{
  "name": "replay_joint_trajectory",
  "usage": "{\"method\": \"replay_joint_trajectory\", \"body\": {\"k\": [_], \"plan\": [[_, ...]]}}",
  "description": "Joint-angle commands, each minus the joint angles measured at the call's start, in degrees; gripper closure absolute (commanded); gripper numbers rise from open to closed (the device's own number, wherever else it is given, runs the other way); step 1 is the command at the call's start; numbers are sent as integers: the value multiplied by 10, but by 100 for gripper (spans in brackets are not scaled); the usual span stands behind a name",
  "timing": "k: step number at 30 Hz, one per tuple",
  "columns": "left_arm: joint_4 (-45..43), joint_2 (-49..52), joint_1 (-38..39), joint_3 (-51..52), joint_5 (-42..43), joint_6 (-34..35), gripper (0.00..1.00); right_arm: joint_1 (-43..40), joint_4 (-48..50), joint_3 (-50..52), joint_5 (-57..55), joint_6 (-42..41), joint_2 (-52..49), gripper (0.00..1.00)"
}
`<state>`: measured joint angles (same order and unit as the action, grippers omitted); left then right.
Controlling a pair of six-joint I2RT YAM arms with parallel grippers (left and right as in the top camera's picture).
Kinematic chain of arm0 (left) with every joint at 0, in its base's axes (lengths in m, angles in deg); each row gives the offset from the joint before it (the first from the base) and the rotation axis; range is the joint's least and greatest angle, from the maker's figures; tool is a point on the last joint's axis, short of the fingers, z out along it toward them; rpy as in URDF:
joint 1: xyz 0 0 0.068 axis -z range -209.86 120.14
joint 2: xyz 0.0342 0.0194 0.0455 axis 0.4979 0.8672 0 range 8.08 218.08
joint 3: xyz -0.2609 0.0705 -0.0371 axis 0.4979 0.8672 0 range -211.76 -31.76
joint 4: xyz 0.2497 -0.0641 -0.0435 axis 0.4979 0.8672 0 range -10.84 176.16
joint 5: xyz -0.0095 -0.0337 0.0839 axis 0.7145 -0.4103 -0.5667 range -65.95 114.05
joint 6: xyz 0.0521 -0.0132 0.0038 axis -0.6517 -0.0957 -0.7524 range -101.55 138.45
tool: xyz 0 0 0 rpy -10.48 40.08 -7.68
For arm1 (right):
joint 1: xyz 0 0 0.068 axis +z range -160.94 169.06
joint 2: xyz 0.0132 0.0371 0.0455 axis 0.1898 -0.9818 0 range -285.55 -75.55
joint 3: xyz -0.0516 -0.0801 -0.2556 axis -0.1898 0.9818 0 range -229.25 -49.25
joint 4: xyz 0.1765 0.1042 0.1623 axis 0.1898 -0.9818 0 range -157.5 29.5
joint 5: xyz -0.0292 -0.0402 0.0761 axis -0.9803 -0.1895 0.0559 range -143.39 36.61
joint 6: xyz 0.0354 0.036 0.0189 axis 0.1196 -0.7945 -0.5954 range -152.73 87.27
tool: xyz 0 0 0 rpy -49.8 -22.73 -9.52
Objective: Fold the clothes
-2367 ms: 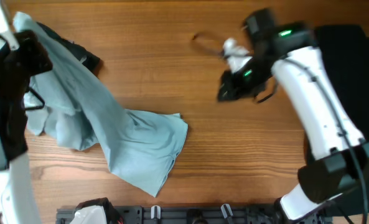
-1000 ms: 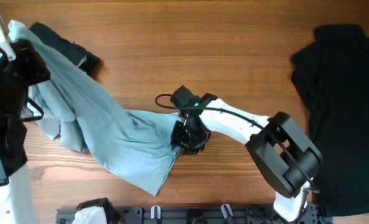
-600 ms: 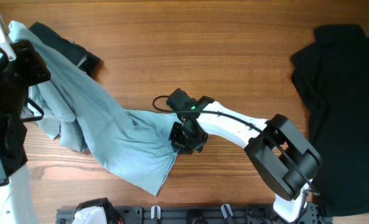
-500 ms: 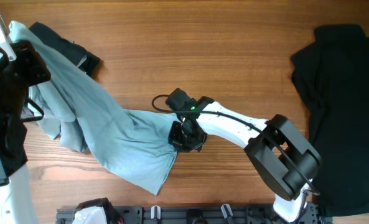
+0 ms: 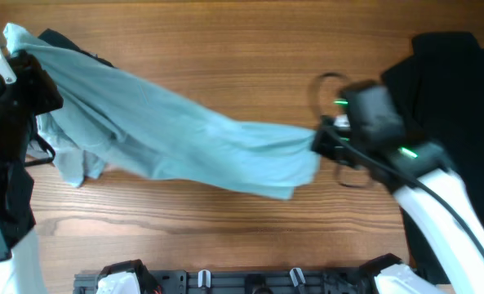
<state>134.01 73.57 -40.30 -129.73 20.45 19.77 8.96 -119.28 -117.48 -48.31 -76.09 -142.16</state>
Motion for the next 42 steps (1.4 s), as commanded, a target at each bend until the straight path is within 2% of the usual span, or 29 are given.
{"method": "replay_joint_trajectory", "body": {"k": [1, 5, 8, 10, 12, 15, 17, 20, 23, 25, 29, 31, 32, 37, 41, 42], "plan": [[-5, -18, 2, -6, -8, -23, 96, -83, 0, -9, -49, 107, 112, 96], [2, -17, 2, -6, -90, -16, 96, -174, -6, -9, -144, 136, 201, 96], [3, -17, 2, -6, -187, 22, 96, -237, -11, -9, -156, 154, 199, 96], [5, -17, -3, -6, -204, 27, 96, -258, -13, -9, -156, 165, 189, 96], [16, -13, -23, -6, -206, 60, 96, -278, -10, -9, -125, 190, 172, 96], [30, 10, -43, -6, -94, 71, 96, -291, -23, -39, 7, 217, 125, 96], [41, 17, -43, -6, -64, 68, 96, -304, -101, -145, 134, 267, 53, 96], [44, 11, -43, -6, -63, 68, 96, -308, -261, -332, 160, 343, -64, 96], [57, 10, -43, -6, -63, 66, 96, -316, -334, -442, 160, 388, -152, 96], [61, 10, -43, -6, -63, 66, 96, -337, -313, -452, 160, 386, -167, 96], [63, 9, -68, -6, -63, 85, 95, -438, -292, -452, 161, 367, -164, 96], [63, 11, -68, -6, 3, 82, 81, -473, -274, -452, 217, 398, -164, 96], [63, 14, -68, -6, 32, 81, 77, -480, -258, -452, 234, 403, -164, 96], [73, 38, -67, -6, 134, 79, 80, -481, -207, -452, 233, 387, -164, 96], [117, 90, -51, -6, 215, 76, 62, -481, -211, -452, 233, 390, -164, 96], [134, 110, -37, -6, 237, 53, 60, -481, -211, -452, 233, 389, -164, 96]]}}
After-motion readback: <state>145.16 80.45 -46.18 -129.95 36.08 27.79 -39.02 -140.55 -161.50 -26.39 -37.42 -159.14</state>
